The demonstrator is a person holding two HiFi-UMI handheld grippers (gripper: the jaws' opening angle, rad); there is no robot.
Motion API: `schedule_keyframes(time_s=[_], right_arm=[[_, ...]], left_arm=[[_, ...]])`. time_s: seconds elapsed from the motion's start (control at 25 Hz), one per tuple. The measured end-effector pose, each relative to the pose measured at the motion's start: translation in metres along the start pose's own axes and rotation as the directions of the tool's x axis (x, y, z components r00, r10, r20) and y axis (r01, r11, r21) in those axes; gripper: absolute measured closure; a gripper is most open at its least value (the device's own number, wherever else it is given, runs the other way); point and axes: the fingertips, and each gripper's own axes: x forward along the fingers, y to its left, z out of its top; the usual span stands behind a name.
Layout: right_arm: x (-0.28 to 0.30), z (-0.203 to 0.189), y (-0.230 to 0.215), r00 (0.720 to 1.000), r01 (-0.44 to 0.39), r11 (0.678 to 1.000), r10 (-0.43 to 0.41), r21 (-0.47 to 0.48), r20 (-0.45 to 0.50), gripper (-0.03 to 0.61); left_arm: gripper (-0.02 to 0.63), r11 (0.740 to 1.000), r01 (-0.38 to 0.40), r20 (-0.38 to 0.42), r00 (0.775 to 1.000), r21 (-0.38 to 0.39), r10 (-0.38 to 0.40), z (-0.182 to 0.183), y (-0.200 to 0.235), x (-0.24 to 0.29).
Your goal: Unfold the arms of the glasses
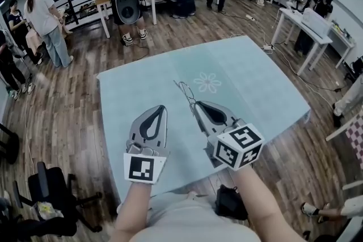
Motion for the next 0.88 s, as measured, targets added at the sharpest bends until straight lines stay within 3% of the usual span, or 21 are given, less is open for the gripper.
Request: schedule_keyframes(time_s=[0.44, 0.88], right_arm=[[0.0015, -0.0003, -0.0025, 0.991, -0.079, 0.995, 0.085, 0.066, -0.105, 0.565], [0.0020, -0.0036, -0.0050, 0.952, -0.165, 0.973, 0.200, 0.162, -0.233, 0.565]], left_arm=[[0.606, 1.000, -0.005, -0.002, 1.000, -0.009, 0.005, -0.0012, 0.0003, -0.0002], [0.606, 1.000, 0.005, -0.022, 1.000, -0.004, -0.005, -0.0026, -0.0029, 0.0025]])
